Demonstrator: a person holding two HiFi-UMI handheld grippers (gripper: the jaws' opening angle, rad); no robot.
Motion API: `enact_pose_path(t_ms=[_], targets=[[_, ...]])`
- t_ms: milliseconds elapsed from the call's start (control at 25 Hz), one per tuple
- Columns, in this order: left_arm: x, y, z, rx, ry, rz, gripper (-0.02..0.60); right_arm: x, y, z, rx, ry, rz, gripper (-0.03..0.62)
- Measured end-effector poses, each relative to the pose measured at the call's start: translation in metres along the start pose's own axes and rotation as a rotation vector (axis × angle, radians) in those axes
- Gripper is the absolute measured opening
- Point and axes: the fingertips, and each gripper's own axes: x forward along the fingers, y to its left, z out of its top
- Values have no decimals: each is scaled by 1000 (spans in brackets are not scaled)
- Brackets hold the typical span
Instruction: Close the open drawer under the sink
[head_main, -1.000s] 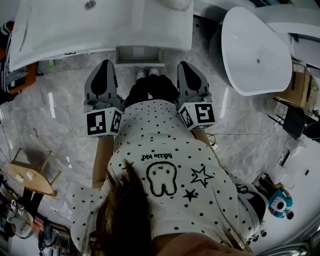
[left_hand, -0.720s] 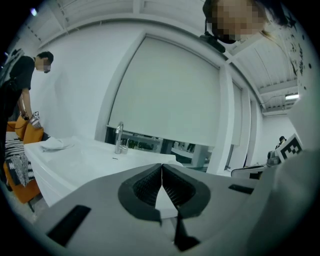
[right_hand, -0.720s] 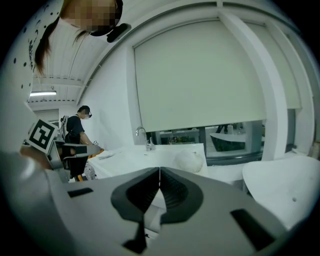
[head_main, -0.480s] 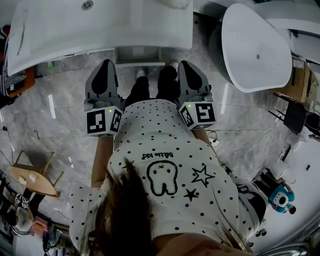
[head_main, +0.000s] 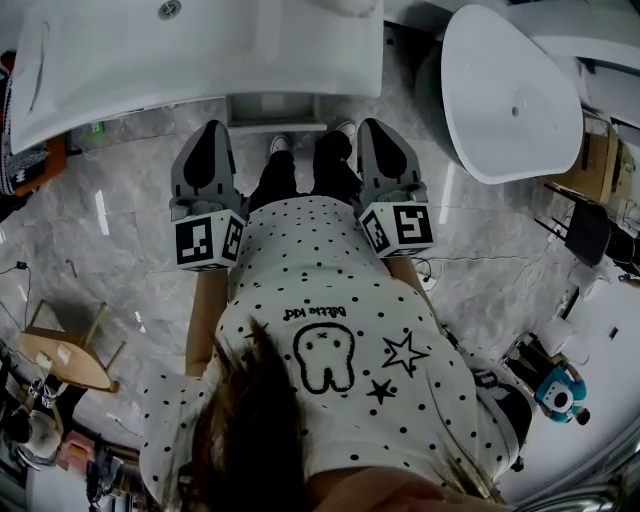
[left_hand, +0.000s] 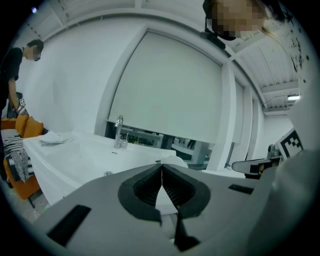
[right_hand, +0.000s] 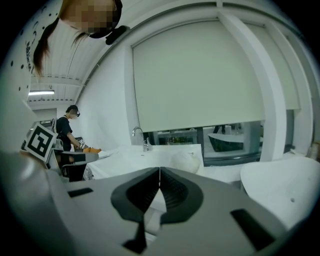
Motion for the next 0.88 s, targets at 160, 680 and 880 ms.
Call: enact_pose_path(t_ms=[160, 680, 880], targets=[[3, 7, -16, 0, 46, 16, 8, 2, 0, 3, -3, 6, 5, 14], [21, 18, -79, -17, 255, 18, 6, 3, 6, -3, -17, 24, 42, 14], [25, 15, -93, 8, 294, -3, 6, 2, 10, -6, -35, 38, 47, 14]])
